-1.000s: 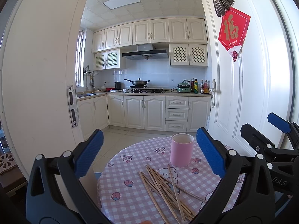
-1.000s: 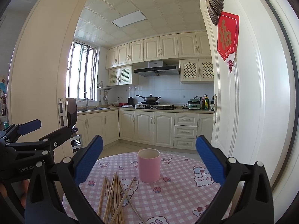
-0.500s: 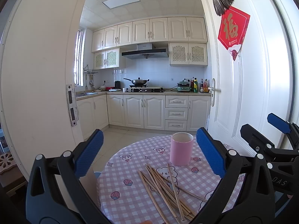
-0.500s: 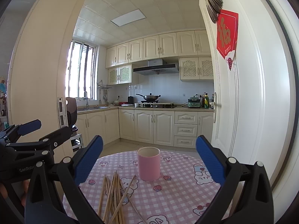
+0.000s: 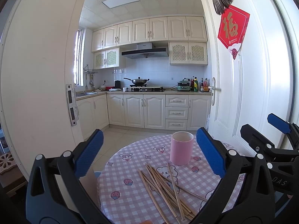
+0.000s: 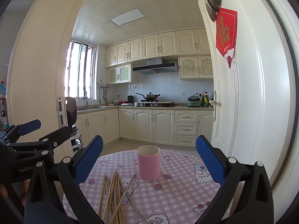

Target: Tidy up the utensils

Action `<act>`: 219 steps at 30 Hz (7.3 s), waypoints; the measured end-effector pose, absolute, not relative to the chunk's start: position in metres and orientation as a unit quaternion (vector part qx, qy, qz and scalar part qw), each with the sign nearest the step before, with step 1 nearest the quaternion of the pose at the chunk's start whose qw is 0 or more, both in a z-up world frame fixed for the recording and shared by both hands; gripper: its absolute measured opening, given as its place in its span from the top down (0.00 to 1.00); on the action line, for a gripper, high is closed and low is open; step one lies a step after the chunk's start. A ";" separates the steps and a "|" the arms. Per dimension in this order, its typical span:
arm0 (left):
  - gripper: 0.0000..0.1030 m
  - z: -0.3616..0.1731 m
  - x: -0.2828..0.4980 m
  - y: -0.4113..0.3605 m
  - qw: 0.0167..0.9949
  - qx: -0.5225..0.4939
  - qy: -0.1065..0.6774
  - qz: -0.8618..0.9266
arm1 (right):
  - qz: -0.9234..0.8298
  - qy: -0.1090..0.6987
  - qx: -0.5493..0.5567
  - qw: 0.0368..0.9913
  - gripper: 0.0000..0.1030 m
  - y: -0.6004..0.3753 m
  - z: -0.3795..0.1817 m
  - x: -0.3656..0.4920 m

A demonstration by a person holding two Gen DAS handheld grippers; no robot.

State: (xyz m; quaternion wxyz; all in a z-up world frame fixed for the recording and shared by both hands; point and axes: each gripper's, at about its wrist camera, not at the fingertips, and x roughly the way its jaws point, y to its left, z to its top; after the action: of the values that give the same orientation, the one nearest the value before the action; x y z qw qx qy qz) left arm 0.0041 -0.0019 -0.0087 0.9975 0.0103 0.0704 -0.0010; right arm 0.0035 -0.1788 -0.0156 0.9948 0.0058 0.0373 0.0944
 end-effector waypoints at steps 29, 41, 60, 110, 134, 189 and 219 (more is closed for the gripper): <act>0.06 -0.026 0.030 -0.003 0.994 0.018 0.104 -0.001 | 0.092 0.068 0.006 0.993 0.07 -0.180 -0.028 0.025; 0.06 -0.079 0.101 0.037 0.962 -0.031 0.272 -0.019 | 0.109 0.181 0.000 0.977 0.07 -0.173 -0.071 0.079; 0.44 -0.171 0.195 0.062 0.886 -0.073 0.458 0.000 | 0.169 0.348 0.005 0.922 0.51 -0.160 -0.133 0.160; 0.94 -0.159 0.205 0.092 0.892 -0.148 0.427 -0.024 | 0.261 0.458 0.029 0.849 0.95 -0.112 -0.127 0.245; 0.94 -0.010 0.139 0.056 0.950 -0.140 0.254 -0.116 | 0.275 0.299 0.006 0.914 0.96 -0.137 0.000 0.165; 0.93 -0.023 0.270 -0.043 0.965 -0.050 0.225 -0.128 | 0.191 0.269 0.023 0.944 0.96 -0.190 0.005 0.238; 0.26 -0.027 0.190 0.020 0.957 -0.020 0.278 -0.082 | 0.188 0.288 0.014 0.939 0.67 -0.182 -0.013 0.180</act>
State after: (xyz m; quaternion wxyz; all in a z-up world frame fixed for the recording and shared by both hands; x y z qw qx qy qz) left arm 0.1896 0.0204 -0.0269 0.9568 -0.0202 0.2783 -0.0816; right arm 0.1800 -0.1820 -0.0129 0.9390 0.0136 0.2881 0.1876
